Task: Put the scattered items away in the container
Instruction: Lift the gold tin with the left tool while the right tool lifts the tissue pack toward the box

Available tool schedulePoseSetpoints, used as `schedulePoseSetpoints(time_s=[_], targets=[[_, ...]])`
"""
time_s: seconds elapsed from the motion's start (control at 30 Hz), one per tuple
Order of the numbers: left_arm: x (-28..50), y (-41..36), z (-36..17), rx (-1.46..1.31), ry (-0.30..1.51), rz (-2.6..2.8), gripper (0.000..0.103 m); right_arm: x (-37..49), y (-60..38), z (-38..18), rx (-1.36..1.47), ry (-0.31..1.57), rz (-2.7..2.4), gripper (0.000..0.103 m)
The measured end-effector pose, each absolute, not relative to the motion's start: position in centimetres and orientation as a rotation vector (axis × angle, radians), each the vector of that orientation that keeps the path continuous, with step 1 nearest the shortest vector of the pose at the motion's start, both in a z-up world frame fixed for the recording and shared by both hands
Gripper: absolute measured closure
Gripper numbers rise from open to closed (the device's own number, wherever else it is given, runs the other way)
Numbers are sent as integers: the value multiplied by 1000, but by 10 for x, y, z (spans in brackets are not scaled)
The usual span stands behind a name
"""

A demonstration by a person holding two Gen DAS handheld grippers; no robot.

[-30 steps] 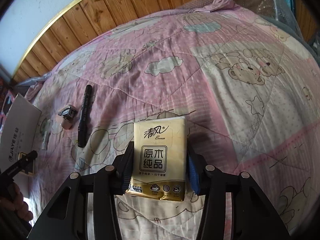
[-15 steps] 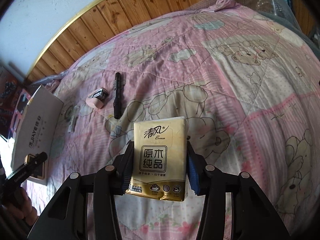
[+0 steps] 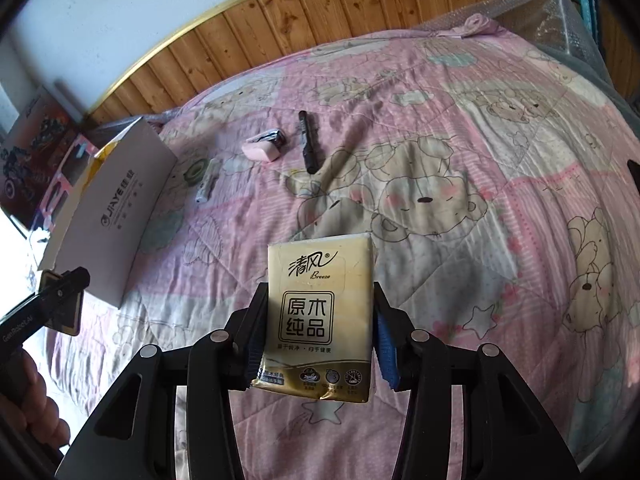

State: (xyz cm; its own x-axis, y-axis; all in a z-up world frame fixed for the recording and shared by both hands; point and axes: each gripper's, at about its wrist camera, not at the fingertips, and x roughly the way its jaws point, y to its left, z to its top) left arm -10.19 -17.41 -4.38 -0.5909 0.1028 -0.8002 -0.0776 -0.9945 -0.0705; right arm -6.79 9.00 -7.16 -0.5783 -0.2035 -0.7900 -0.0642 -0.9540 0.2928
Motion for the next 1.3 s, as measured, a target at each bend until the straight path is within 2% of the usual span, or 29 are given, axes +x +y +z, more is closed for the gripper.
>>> schedulePoseSetpoints(time_s=[0.57, 1.3], targets=[[-30, -222, -5, -1217, -180, 2780, 51, -16, 0, -48, 1338, -247, -2612, 55], [-1, -295, 4, -1159, -391, 2855, 51, -5, -90, -29, 1273, -42, -2508, 55]])
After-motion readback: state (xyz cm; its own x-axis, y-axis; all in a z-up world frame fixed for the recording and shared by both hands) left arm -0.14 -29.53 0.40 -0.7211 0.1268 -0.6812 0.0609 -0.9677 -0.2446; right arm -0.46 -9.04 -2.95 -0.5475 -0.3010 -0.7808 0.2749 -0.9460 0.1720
